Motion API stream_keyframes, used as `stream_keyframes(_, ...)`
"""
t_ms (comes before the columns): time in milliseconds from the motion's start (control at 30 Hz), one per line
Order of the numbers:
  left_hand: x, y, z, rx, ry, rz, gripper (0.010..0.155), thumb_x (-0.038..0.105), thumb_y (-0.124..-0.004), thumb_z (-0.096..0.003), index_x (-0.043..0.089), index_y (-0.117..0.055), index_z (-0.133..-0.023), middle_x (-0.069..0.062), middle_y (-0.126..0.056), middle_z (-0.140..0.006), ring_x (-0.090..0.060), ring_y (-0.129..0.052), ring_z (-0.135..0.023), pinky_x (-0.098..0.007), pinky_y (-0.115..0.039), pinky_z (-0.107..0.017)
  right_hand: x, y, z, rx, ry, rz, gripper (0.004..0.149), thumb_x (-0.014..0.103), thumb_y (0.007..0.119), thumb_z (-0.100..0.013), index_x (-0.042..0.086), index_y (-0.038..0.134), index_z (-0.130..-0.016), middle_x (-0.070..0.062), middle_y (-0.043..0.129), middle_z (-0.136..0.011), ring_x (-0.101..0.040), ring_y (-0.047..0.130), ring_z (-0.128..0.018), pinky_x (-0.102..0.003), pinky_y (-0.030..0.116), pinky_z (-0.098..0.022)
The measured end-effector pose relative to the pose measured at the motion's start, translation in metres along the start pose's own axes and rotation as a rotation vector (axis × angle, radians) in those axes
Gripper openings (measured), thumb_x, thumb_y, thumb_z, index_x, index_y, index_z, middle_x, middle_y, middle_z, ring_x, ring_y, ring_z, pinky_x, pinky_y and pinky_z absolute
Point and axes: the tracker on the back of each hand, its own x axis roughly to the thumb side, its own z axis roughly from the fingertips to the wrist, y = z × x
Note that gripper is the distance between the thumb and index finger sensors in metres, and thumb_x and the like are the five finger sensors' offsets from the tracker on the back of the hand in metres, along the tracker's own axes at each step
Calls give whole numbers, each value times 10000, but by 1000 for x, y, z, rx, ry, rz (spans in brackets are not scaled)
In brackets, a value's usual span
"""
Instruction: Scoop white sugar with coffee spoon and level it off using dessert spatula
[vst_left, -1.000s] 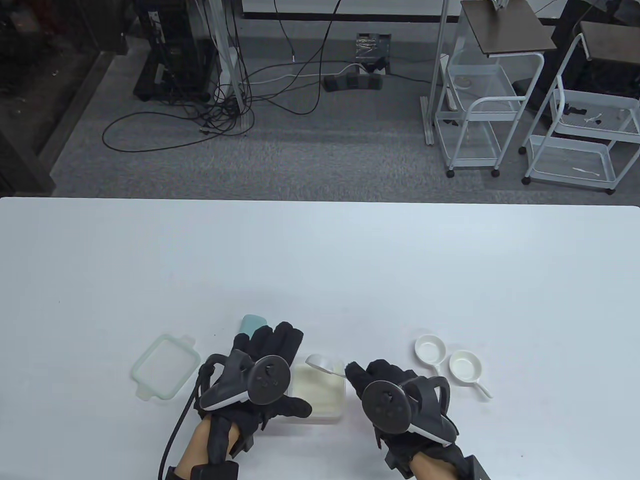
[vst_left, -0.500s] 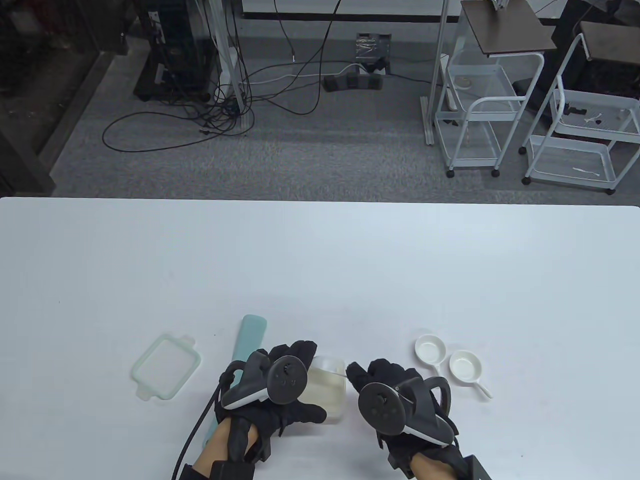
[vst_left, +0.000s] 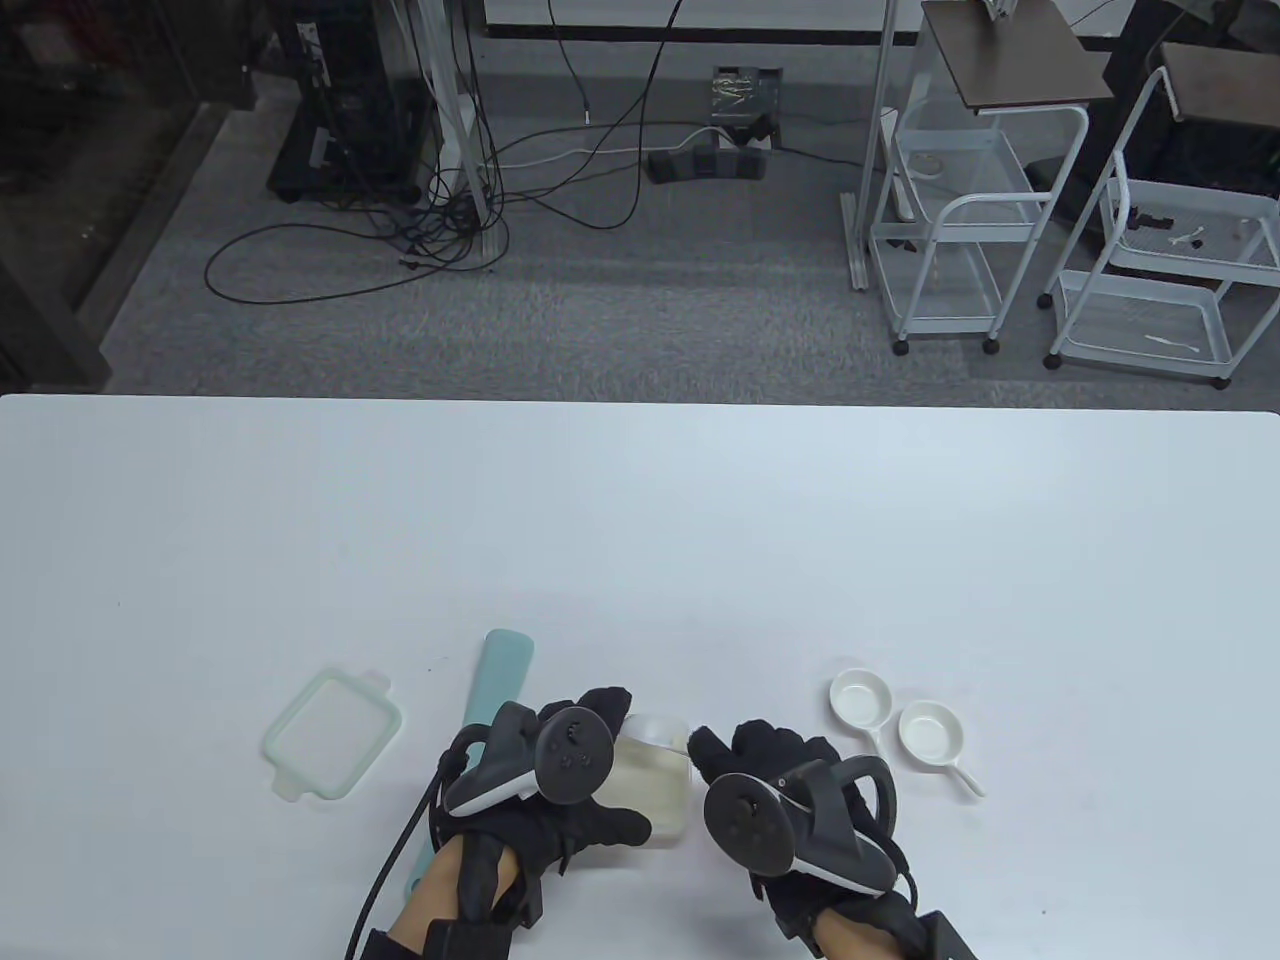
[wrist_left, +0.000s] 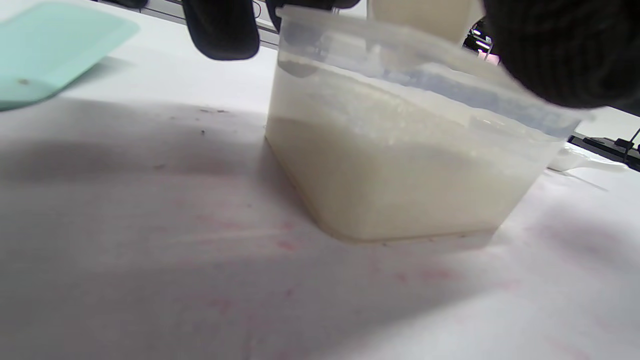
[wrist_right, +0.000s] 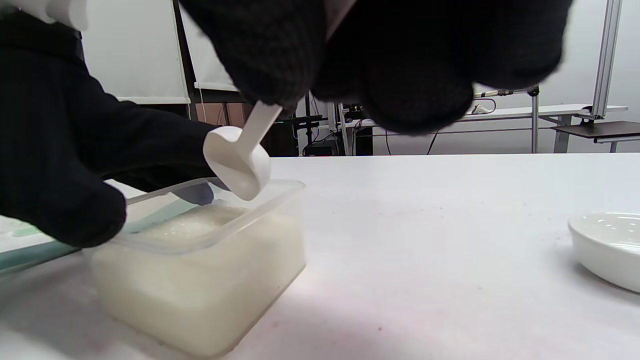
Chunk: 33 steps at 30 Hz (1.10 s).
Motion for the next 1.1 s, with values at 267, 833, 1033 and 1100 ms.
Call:
stream_keyframes(267,1,0,0,-14,5,-4,1149,726,-780,-291,156,-268,-1146,-145,-419,-1224,-479,-611,-1058,-738,-492,-709,6,4,-1,14,-22,52,431,176,845,-436,229,816,-864,-199,870,-706,-328,944,-507,-512,831,-422)
stream_keyframes(833,3,-1,-1,-29,13,-25,1138,725,-768,-297,160,-266,-1148,-144,-399,-1228,-485,-600,-1061,-739,-488,-710,7,11,-4,94,-22,-12,427,187,819,-448,169,810,-874,-182,903,-660,-309,962,-473,-506,848,-404)
stream_keyframes(1033,3,-1,0,-30,16,-24,1131,725,-763,-299,167,-263,-1147,-138,-387,-1230,-484,-601,-1062,-738,-488,-711,3,13,-5,135,-18,-125,425,185,809,-448,127,815,-869,-168,920,-629,-300,969,-452,-502,855,-390)
stream_keyframes(1100,3,-2,0,-31,18,-22,1130,722,-764,-301,166,-262,-1147,-142,-383,-1230,-486,-601,-1061,-737,-488,-711,1,15,-5,145,-3,-186,424,181,805,-449,107,817,-866,-168,924,-618,-299,971,-441,-501,857,-383)
